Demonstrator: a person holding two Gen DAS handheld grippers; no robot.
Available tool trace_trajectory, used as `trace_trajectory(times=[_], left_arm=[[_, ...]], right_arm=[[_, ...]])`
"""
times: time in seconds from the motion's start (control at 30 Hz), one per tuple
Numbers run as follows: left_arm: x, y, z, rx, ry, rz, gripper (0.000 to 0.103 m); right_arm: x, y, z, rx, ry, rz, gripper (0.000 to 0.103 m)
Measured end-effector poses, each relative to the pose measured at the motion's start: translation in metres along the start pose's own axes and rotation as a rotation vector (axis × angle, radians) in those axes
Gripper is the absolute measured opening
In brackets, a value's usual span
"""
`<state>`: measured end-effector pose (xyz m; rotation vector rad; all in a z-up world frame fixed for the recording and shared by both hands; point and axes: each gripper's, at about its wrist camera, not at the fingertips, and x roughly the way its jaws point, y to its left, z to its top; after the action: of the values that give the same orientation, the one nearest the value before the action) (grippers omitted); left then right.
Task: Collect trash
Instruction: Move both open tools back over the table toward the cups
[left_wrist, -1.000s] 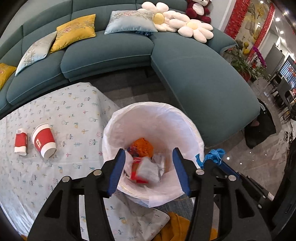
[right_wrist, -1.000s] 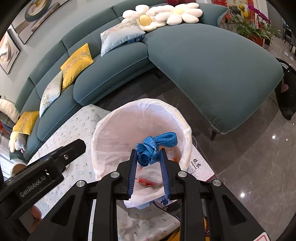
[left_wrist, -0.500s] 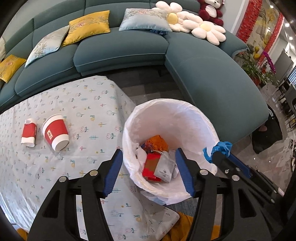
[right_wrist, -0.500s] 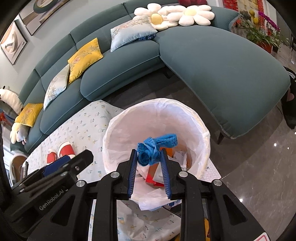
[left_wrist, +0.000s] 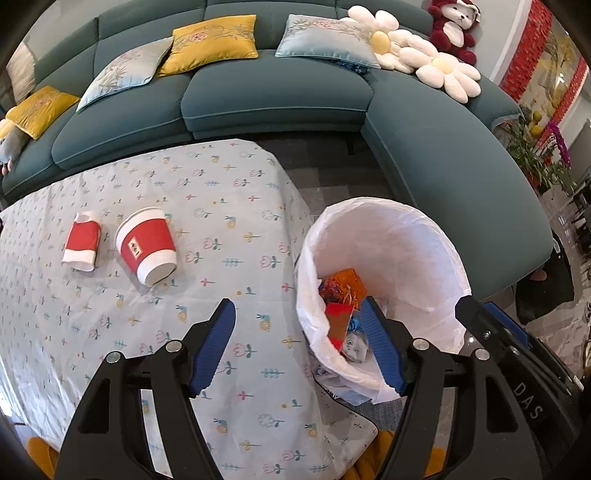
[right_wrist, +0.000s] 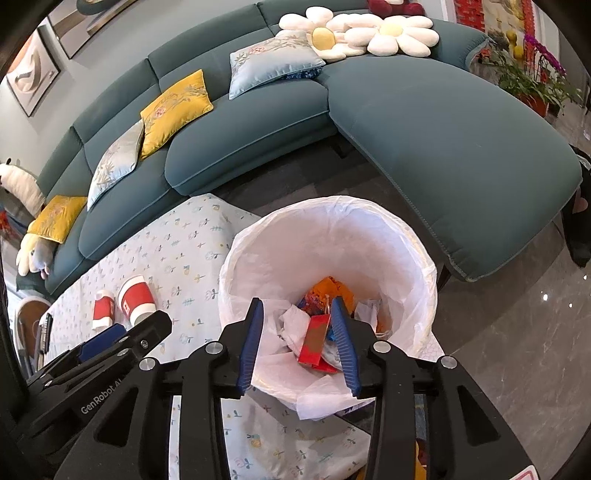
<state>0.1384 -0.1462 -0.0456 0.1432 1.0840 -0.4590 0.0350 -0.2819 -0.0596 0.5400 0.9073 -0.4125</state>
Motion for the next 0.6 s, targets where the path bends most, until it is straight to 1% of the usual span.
trace_trajectory(times=[0.1,0.53,0.6], left_arm=[[-0.003,0.010,-0.001,-0.016,-0.003,0.003,0.067],[-0.020,0.073,-0.007,-0.111,-0.019,0.035,0.067],[-0.023,0.085,-0.008,-0.129,-0.021,0.042,0.068]], right_arm=[[-0.001,0.011,-0.002,-0.019,0.001,-0.003,0.041],[-0.002,0.069,-0.009,-0.116,0.015,0.017,0.041],[-0.002,0.080,-0.011,-0.134,0.019,0.021,0.041]])
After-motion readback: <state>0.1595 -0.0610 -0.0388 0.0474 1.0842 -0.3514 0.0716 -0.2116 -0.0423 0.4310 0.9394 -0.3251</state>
